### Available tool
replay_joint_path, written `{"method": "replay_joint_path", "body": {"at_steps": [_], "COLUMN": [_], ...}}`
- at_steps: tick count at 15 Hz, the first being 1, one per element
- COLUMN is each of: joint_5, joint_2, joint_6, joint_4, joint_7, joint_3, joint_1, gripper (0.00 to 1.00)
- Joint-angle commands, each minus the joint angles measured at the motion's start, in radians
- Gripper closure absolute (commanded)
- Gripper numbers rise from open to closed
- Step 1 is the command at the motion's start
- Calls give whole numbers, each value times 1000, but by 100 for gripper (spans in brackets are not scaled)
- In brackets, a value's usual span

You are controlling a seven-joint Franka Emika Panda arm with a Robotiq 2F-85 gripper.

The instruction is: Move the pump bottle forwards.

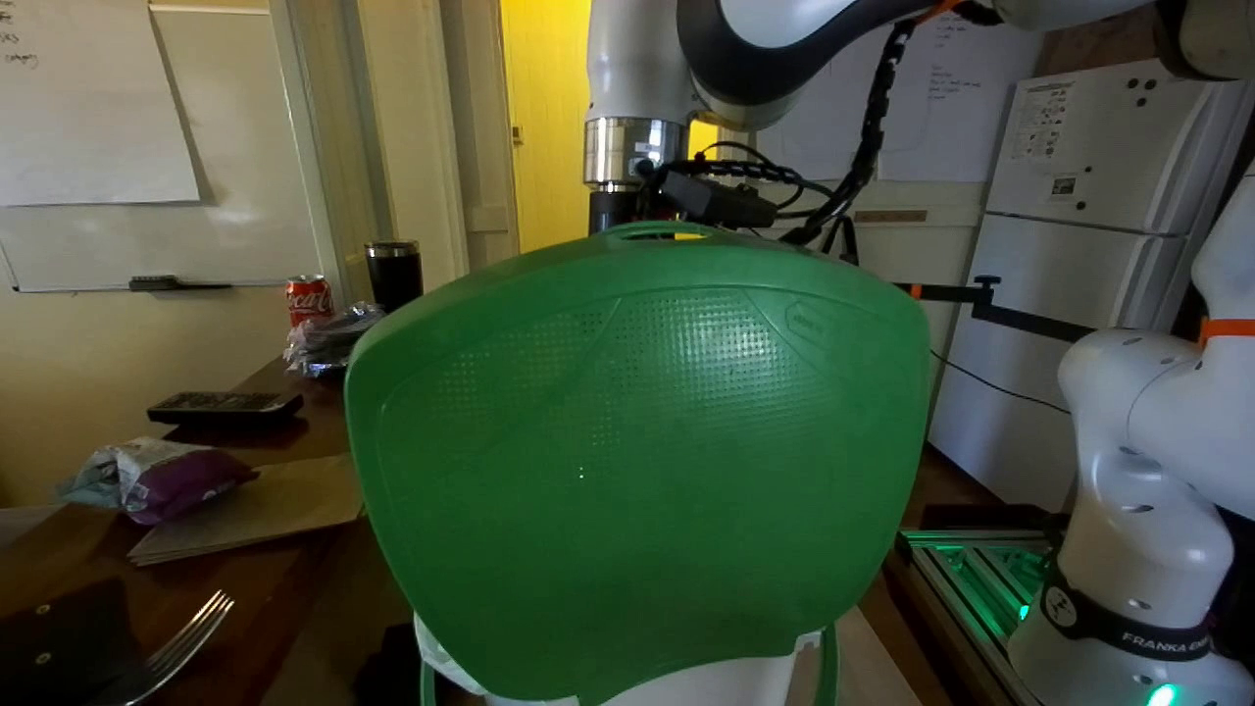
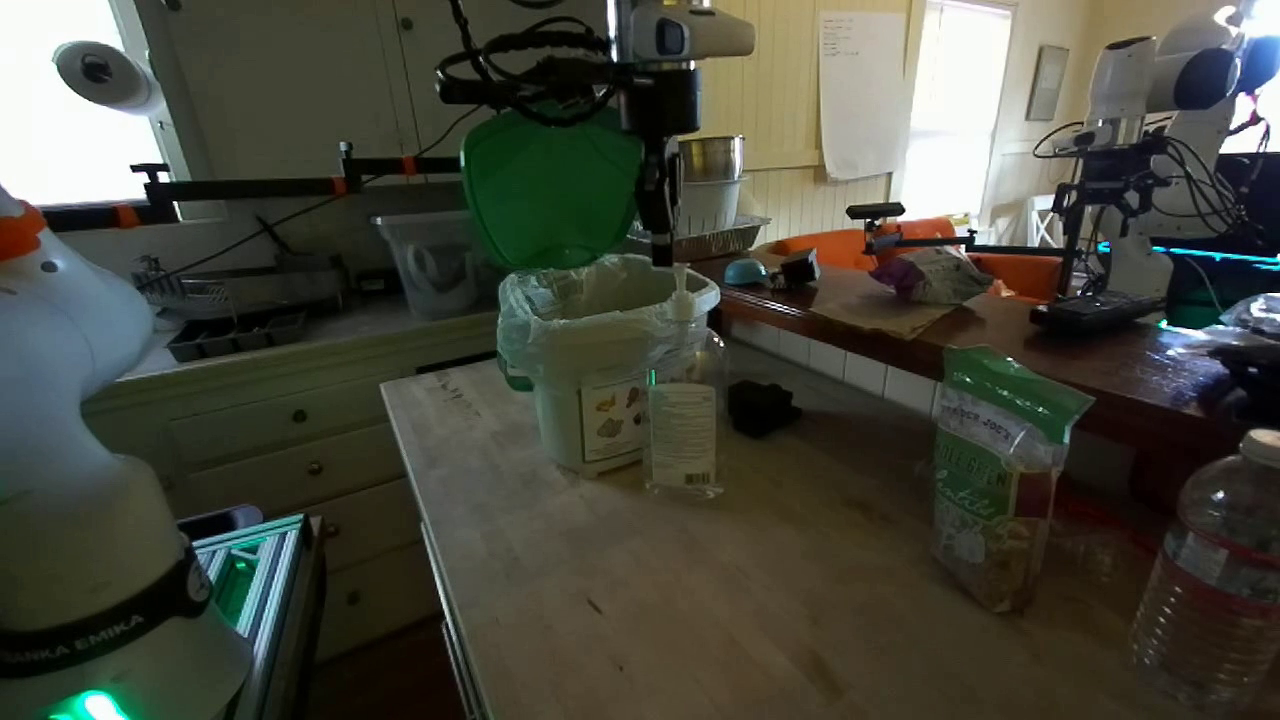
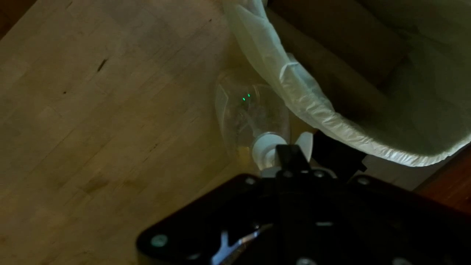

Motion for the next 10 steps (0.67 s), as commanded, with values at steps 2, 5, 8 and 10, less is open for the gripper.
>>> {"method": "replay_joint_path", "body": {"at_steps": [2, 5, 8, 10], "joint_5": [-26, -31, -26, -28], "joint_2": [-8, -8, -6, -6], "joint_6": [7, 15, 23, 28], "joint_4": [-13, -10, -12, -12], "joint_7": [12, 14, 6, 7], "joint_3": [0, -2, -3, -2], "joint_1": [-2, -4, -4, -4], "gripper": [100, 100, 100, 100]}}
